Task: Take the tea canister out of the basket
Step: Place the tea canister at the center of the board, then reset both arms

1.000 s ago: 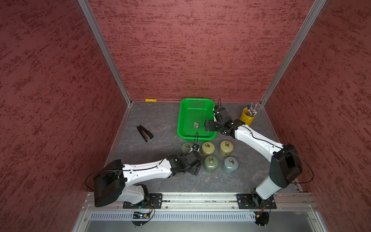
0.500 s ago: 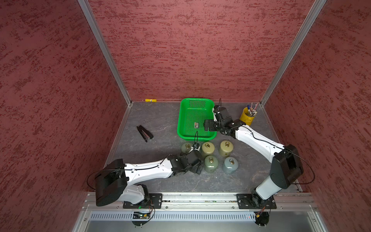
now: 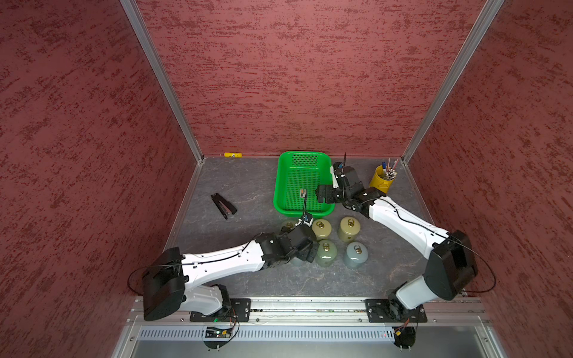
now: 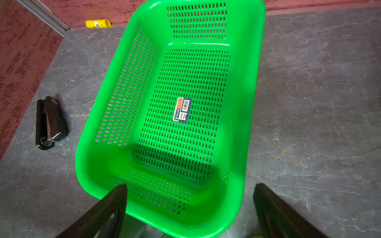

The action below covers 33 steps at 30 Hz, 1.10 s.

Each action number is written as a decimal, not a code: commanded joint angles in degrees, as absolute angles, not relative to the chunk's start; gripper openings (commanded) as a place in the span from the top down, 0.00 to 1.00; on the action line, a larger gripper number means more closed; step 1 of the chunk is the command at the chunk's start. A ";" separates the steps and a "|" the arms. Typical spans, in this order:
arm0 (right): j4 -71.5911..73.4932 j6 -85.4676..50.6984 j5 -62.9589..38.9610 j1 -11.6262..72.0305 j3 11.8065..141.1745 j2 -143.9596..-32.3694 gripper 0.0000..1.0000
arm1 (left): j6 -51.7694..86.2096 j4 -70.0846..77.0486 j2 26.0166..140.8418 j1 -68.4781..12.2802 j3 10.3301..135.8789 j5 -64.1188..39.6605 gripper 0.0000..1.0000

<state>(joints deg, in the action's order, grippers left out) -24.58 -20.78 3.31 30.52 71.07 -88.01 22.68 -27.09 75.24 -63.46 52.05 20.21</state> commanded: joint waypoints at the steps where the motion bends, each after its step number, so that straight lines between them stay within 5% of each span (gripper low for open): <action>1: -21.94 -19.12 4.89 30.23 69.95 -83.71 0.01 | 19.42 -29.44 70.16 -61.89 56.05 22.55 0.00; 9: -19.90 -15.48 20.00 29.78 63.65 -72.19 0.01 | 15.40 -20.00 59.68 -33.19 52.17 9.55 0.00; 17: -2.43 -12.47 26.17 21.74 46.38 -60.88 0.01 | 16.97 -1.91 64.52 -2.07 42.05 -3.73 0.00; 24: 3.33 -6.03 25.83 16.99 40.75 -65.01 0.01 | 7.41 26.09 72.61 2.17 28.59 0.62 0.00; 33: 22.70 -3.61 24.65 14.05 31.04 -70.13 0.01 | 4.18 36.81 75.59 3.64 24.37 4.77 0.00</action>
